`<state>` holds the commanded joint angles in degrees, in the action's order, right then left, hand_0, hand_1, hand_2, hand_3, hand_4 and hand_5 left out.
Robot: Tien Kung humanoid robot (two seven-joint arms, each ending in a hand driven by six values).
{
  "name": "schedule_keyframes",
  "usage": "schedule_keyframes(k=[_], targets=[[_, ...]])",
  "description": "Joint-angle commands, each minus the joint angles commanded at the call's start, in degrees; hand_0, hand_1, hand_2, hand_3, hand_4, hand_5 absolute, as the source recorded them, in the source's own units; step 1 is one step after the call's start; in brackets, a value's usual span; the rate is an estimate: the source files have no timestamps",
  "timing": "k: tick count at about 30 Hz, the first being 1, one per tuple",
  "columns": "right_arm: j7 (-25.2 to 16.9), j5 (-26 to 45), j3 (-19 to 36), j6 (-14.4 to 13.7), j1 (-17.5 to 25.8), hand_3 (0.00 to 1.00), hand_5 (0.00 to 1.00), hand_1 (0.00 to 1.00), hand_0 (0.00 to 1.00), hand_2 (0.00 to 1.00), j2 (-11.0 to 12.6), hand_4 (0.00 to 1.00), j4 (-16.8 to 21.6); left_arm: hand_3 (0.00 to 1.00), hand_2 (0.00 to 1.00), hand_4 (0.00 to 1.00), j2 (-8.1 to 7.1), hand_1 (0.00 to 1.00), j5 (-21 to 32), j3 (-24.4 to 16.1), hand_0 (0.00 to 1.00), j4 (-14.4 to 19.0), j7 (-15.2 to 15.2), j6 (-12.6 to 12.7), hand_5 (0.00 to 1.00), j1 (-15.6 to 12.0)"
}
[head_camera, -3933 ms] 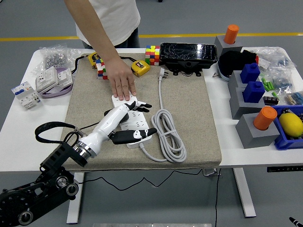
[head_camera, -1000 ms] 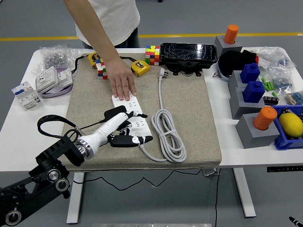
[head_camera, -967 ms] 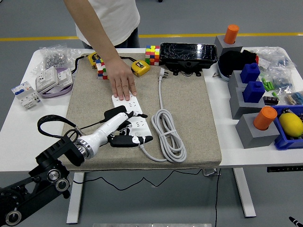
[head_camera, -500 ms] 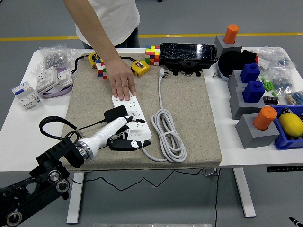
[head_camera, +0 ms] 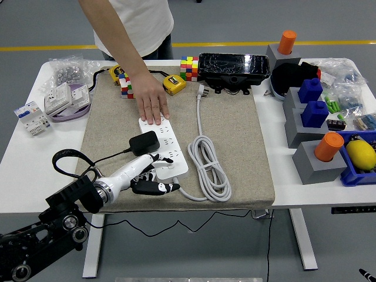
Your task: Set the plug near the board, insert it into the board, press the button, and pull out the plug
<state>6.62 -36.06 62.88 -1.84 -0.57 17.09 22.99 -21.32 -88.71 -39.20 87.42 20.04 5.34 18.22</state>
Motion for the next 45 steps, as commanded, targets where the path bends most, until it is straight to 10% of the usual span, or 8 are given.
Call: schedule_keyframes(k=[22, 32, 34, 37, 38, 44, 45], targets=[[-0.01, -0.06, 0.19, 0.05, 0.36, 0.603, 0.491, 0.663, 0.570, 0.677, -0.07, 0.974, 0.08, 0.833, 0.137, 0.883, 0.35, 0.072, 0.33, 0.60, 0.085, -1.99, 0.91, -1.17, 0.500, -0.40], [-0.07, -0.08, 0.61, 0.00, 0.44, 0.603, 0.491, 0.664, 0.570, 0.677, -0.33, 0.974, 0.08, 0.752, 0.198, 0.887, 0.60, 0.111, 4.05, -1.66, 0.133, -3.76, -13.81, 8.35, 0.507, 0.04], [-0.07, -0.10, 0.58, -0.01, 0.43, 0.602, 0.491, 0.663, 0.570, 0.677, -0.35, 0.973, 0.08, 0.630, 0.365, 0.882, 0.80, 0.218, 5.25, -2.11, 0.241, -4.67, -16.94, 11.44, 0.495, 0.36], [-0.09, -0.07, 0.55, -0.01, 0.46, 0.602, 0.491, 0.663, 0.570, 0.677, -0.41, 0.973, 0.07, 0.630, 0.365, 0.882, 1.31, 0.218, 5.49, -2.91, 0.241, -6.04, -19.66, 14.54, 0.495, 1.00], [-0.09, -0.04, 0.51, 0.00, 0.48, 0.602, 0.491, 0.664, 0.570, 0.677, -0.42, 0.974, 0.06, 0.613, 0.500, 0.885, 1.61, 0.444, 5.10, -3.35, 0.405, -6.76, -20.49, 15.65, 0.480, 1.35], [-0.09, 0.04, 0.36, -0.01, 0.51, 0.602, 0.491, 0.664, 0.570, 0.677, -0.36, 0.974, 0.05, 0.613, 0.500, 0.885, 3.03, 0.444, 0.27, -5.06, 0.405, -10.67, -21.79, 19.81, 0.480, 3.06], [-0.09, 0.06, 0.33, -0.03, 0.45, 0.602, 0.491, 0.663, 0.570, 0.677, -0.33, 0.973, 0.06, 0.670, 0.652, 0.919, 3.37, 0.705, -1.48, -5.38, 0.702, -11.90, -20.95, 19.79, 0.466, 3.62]])
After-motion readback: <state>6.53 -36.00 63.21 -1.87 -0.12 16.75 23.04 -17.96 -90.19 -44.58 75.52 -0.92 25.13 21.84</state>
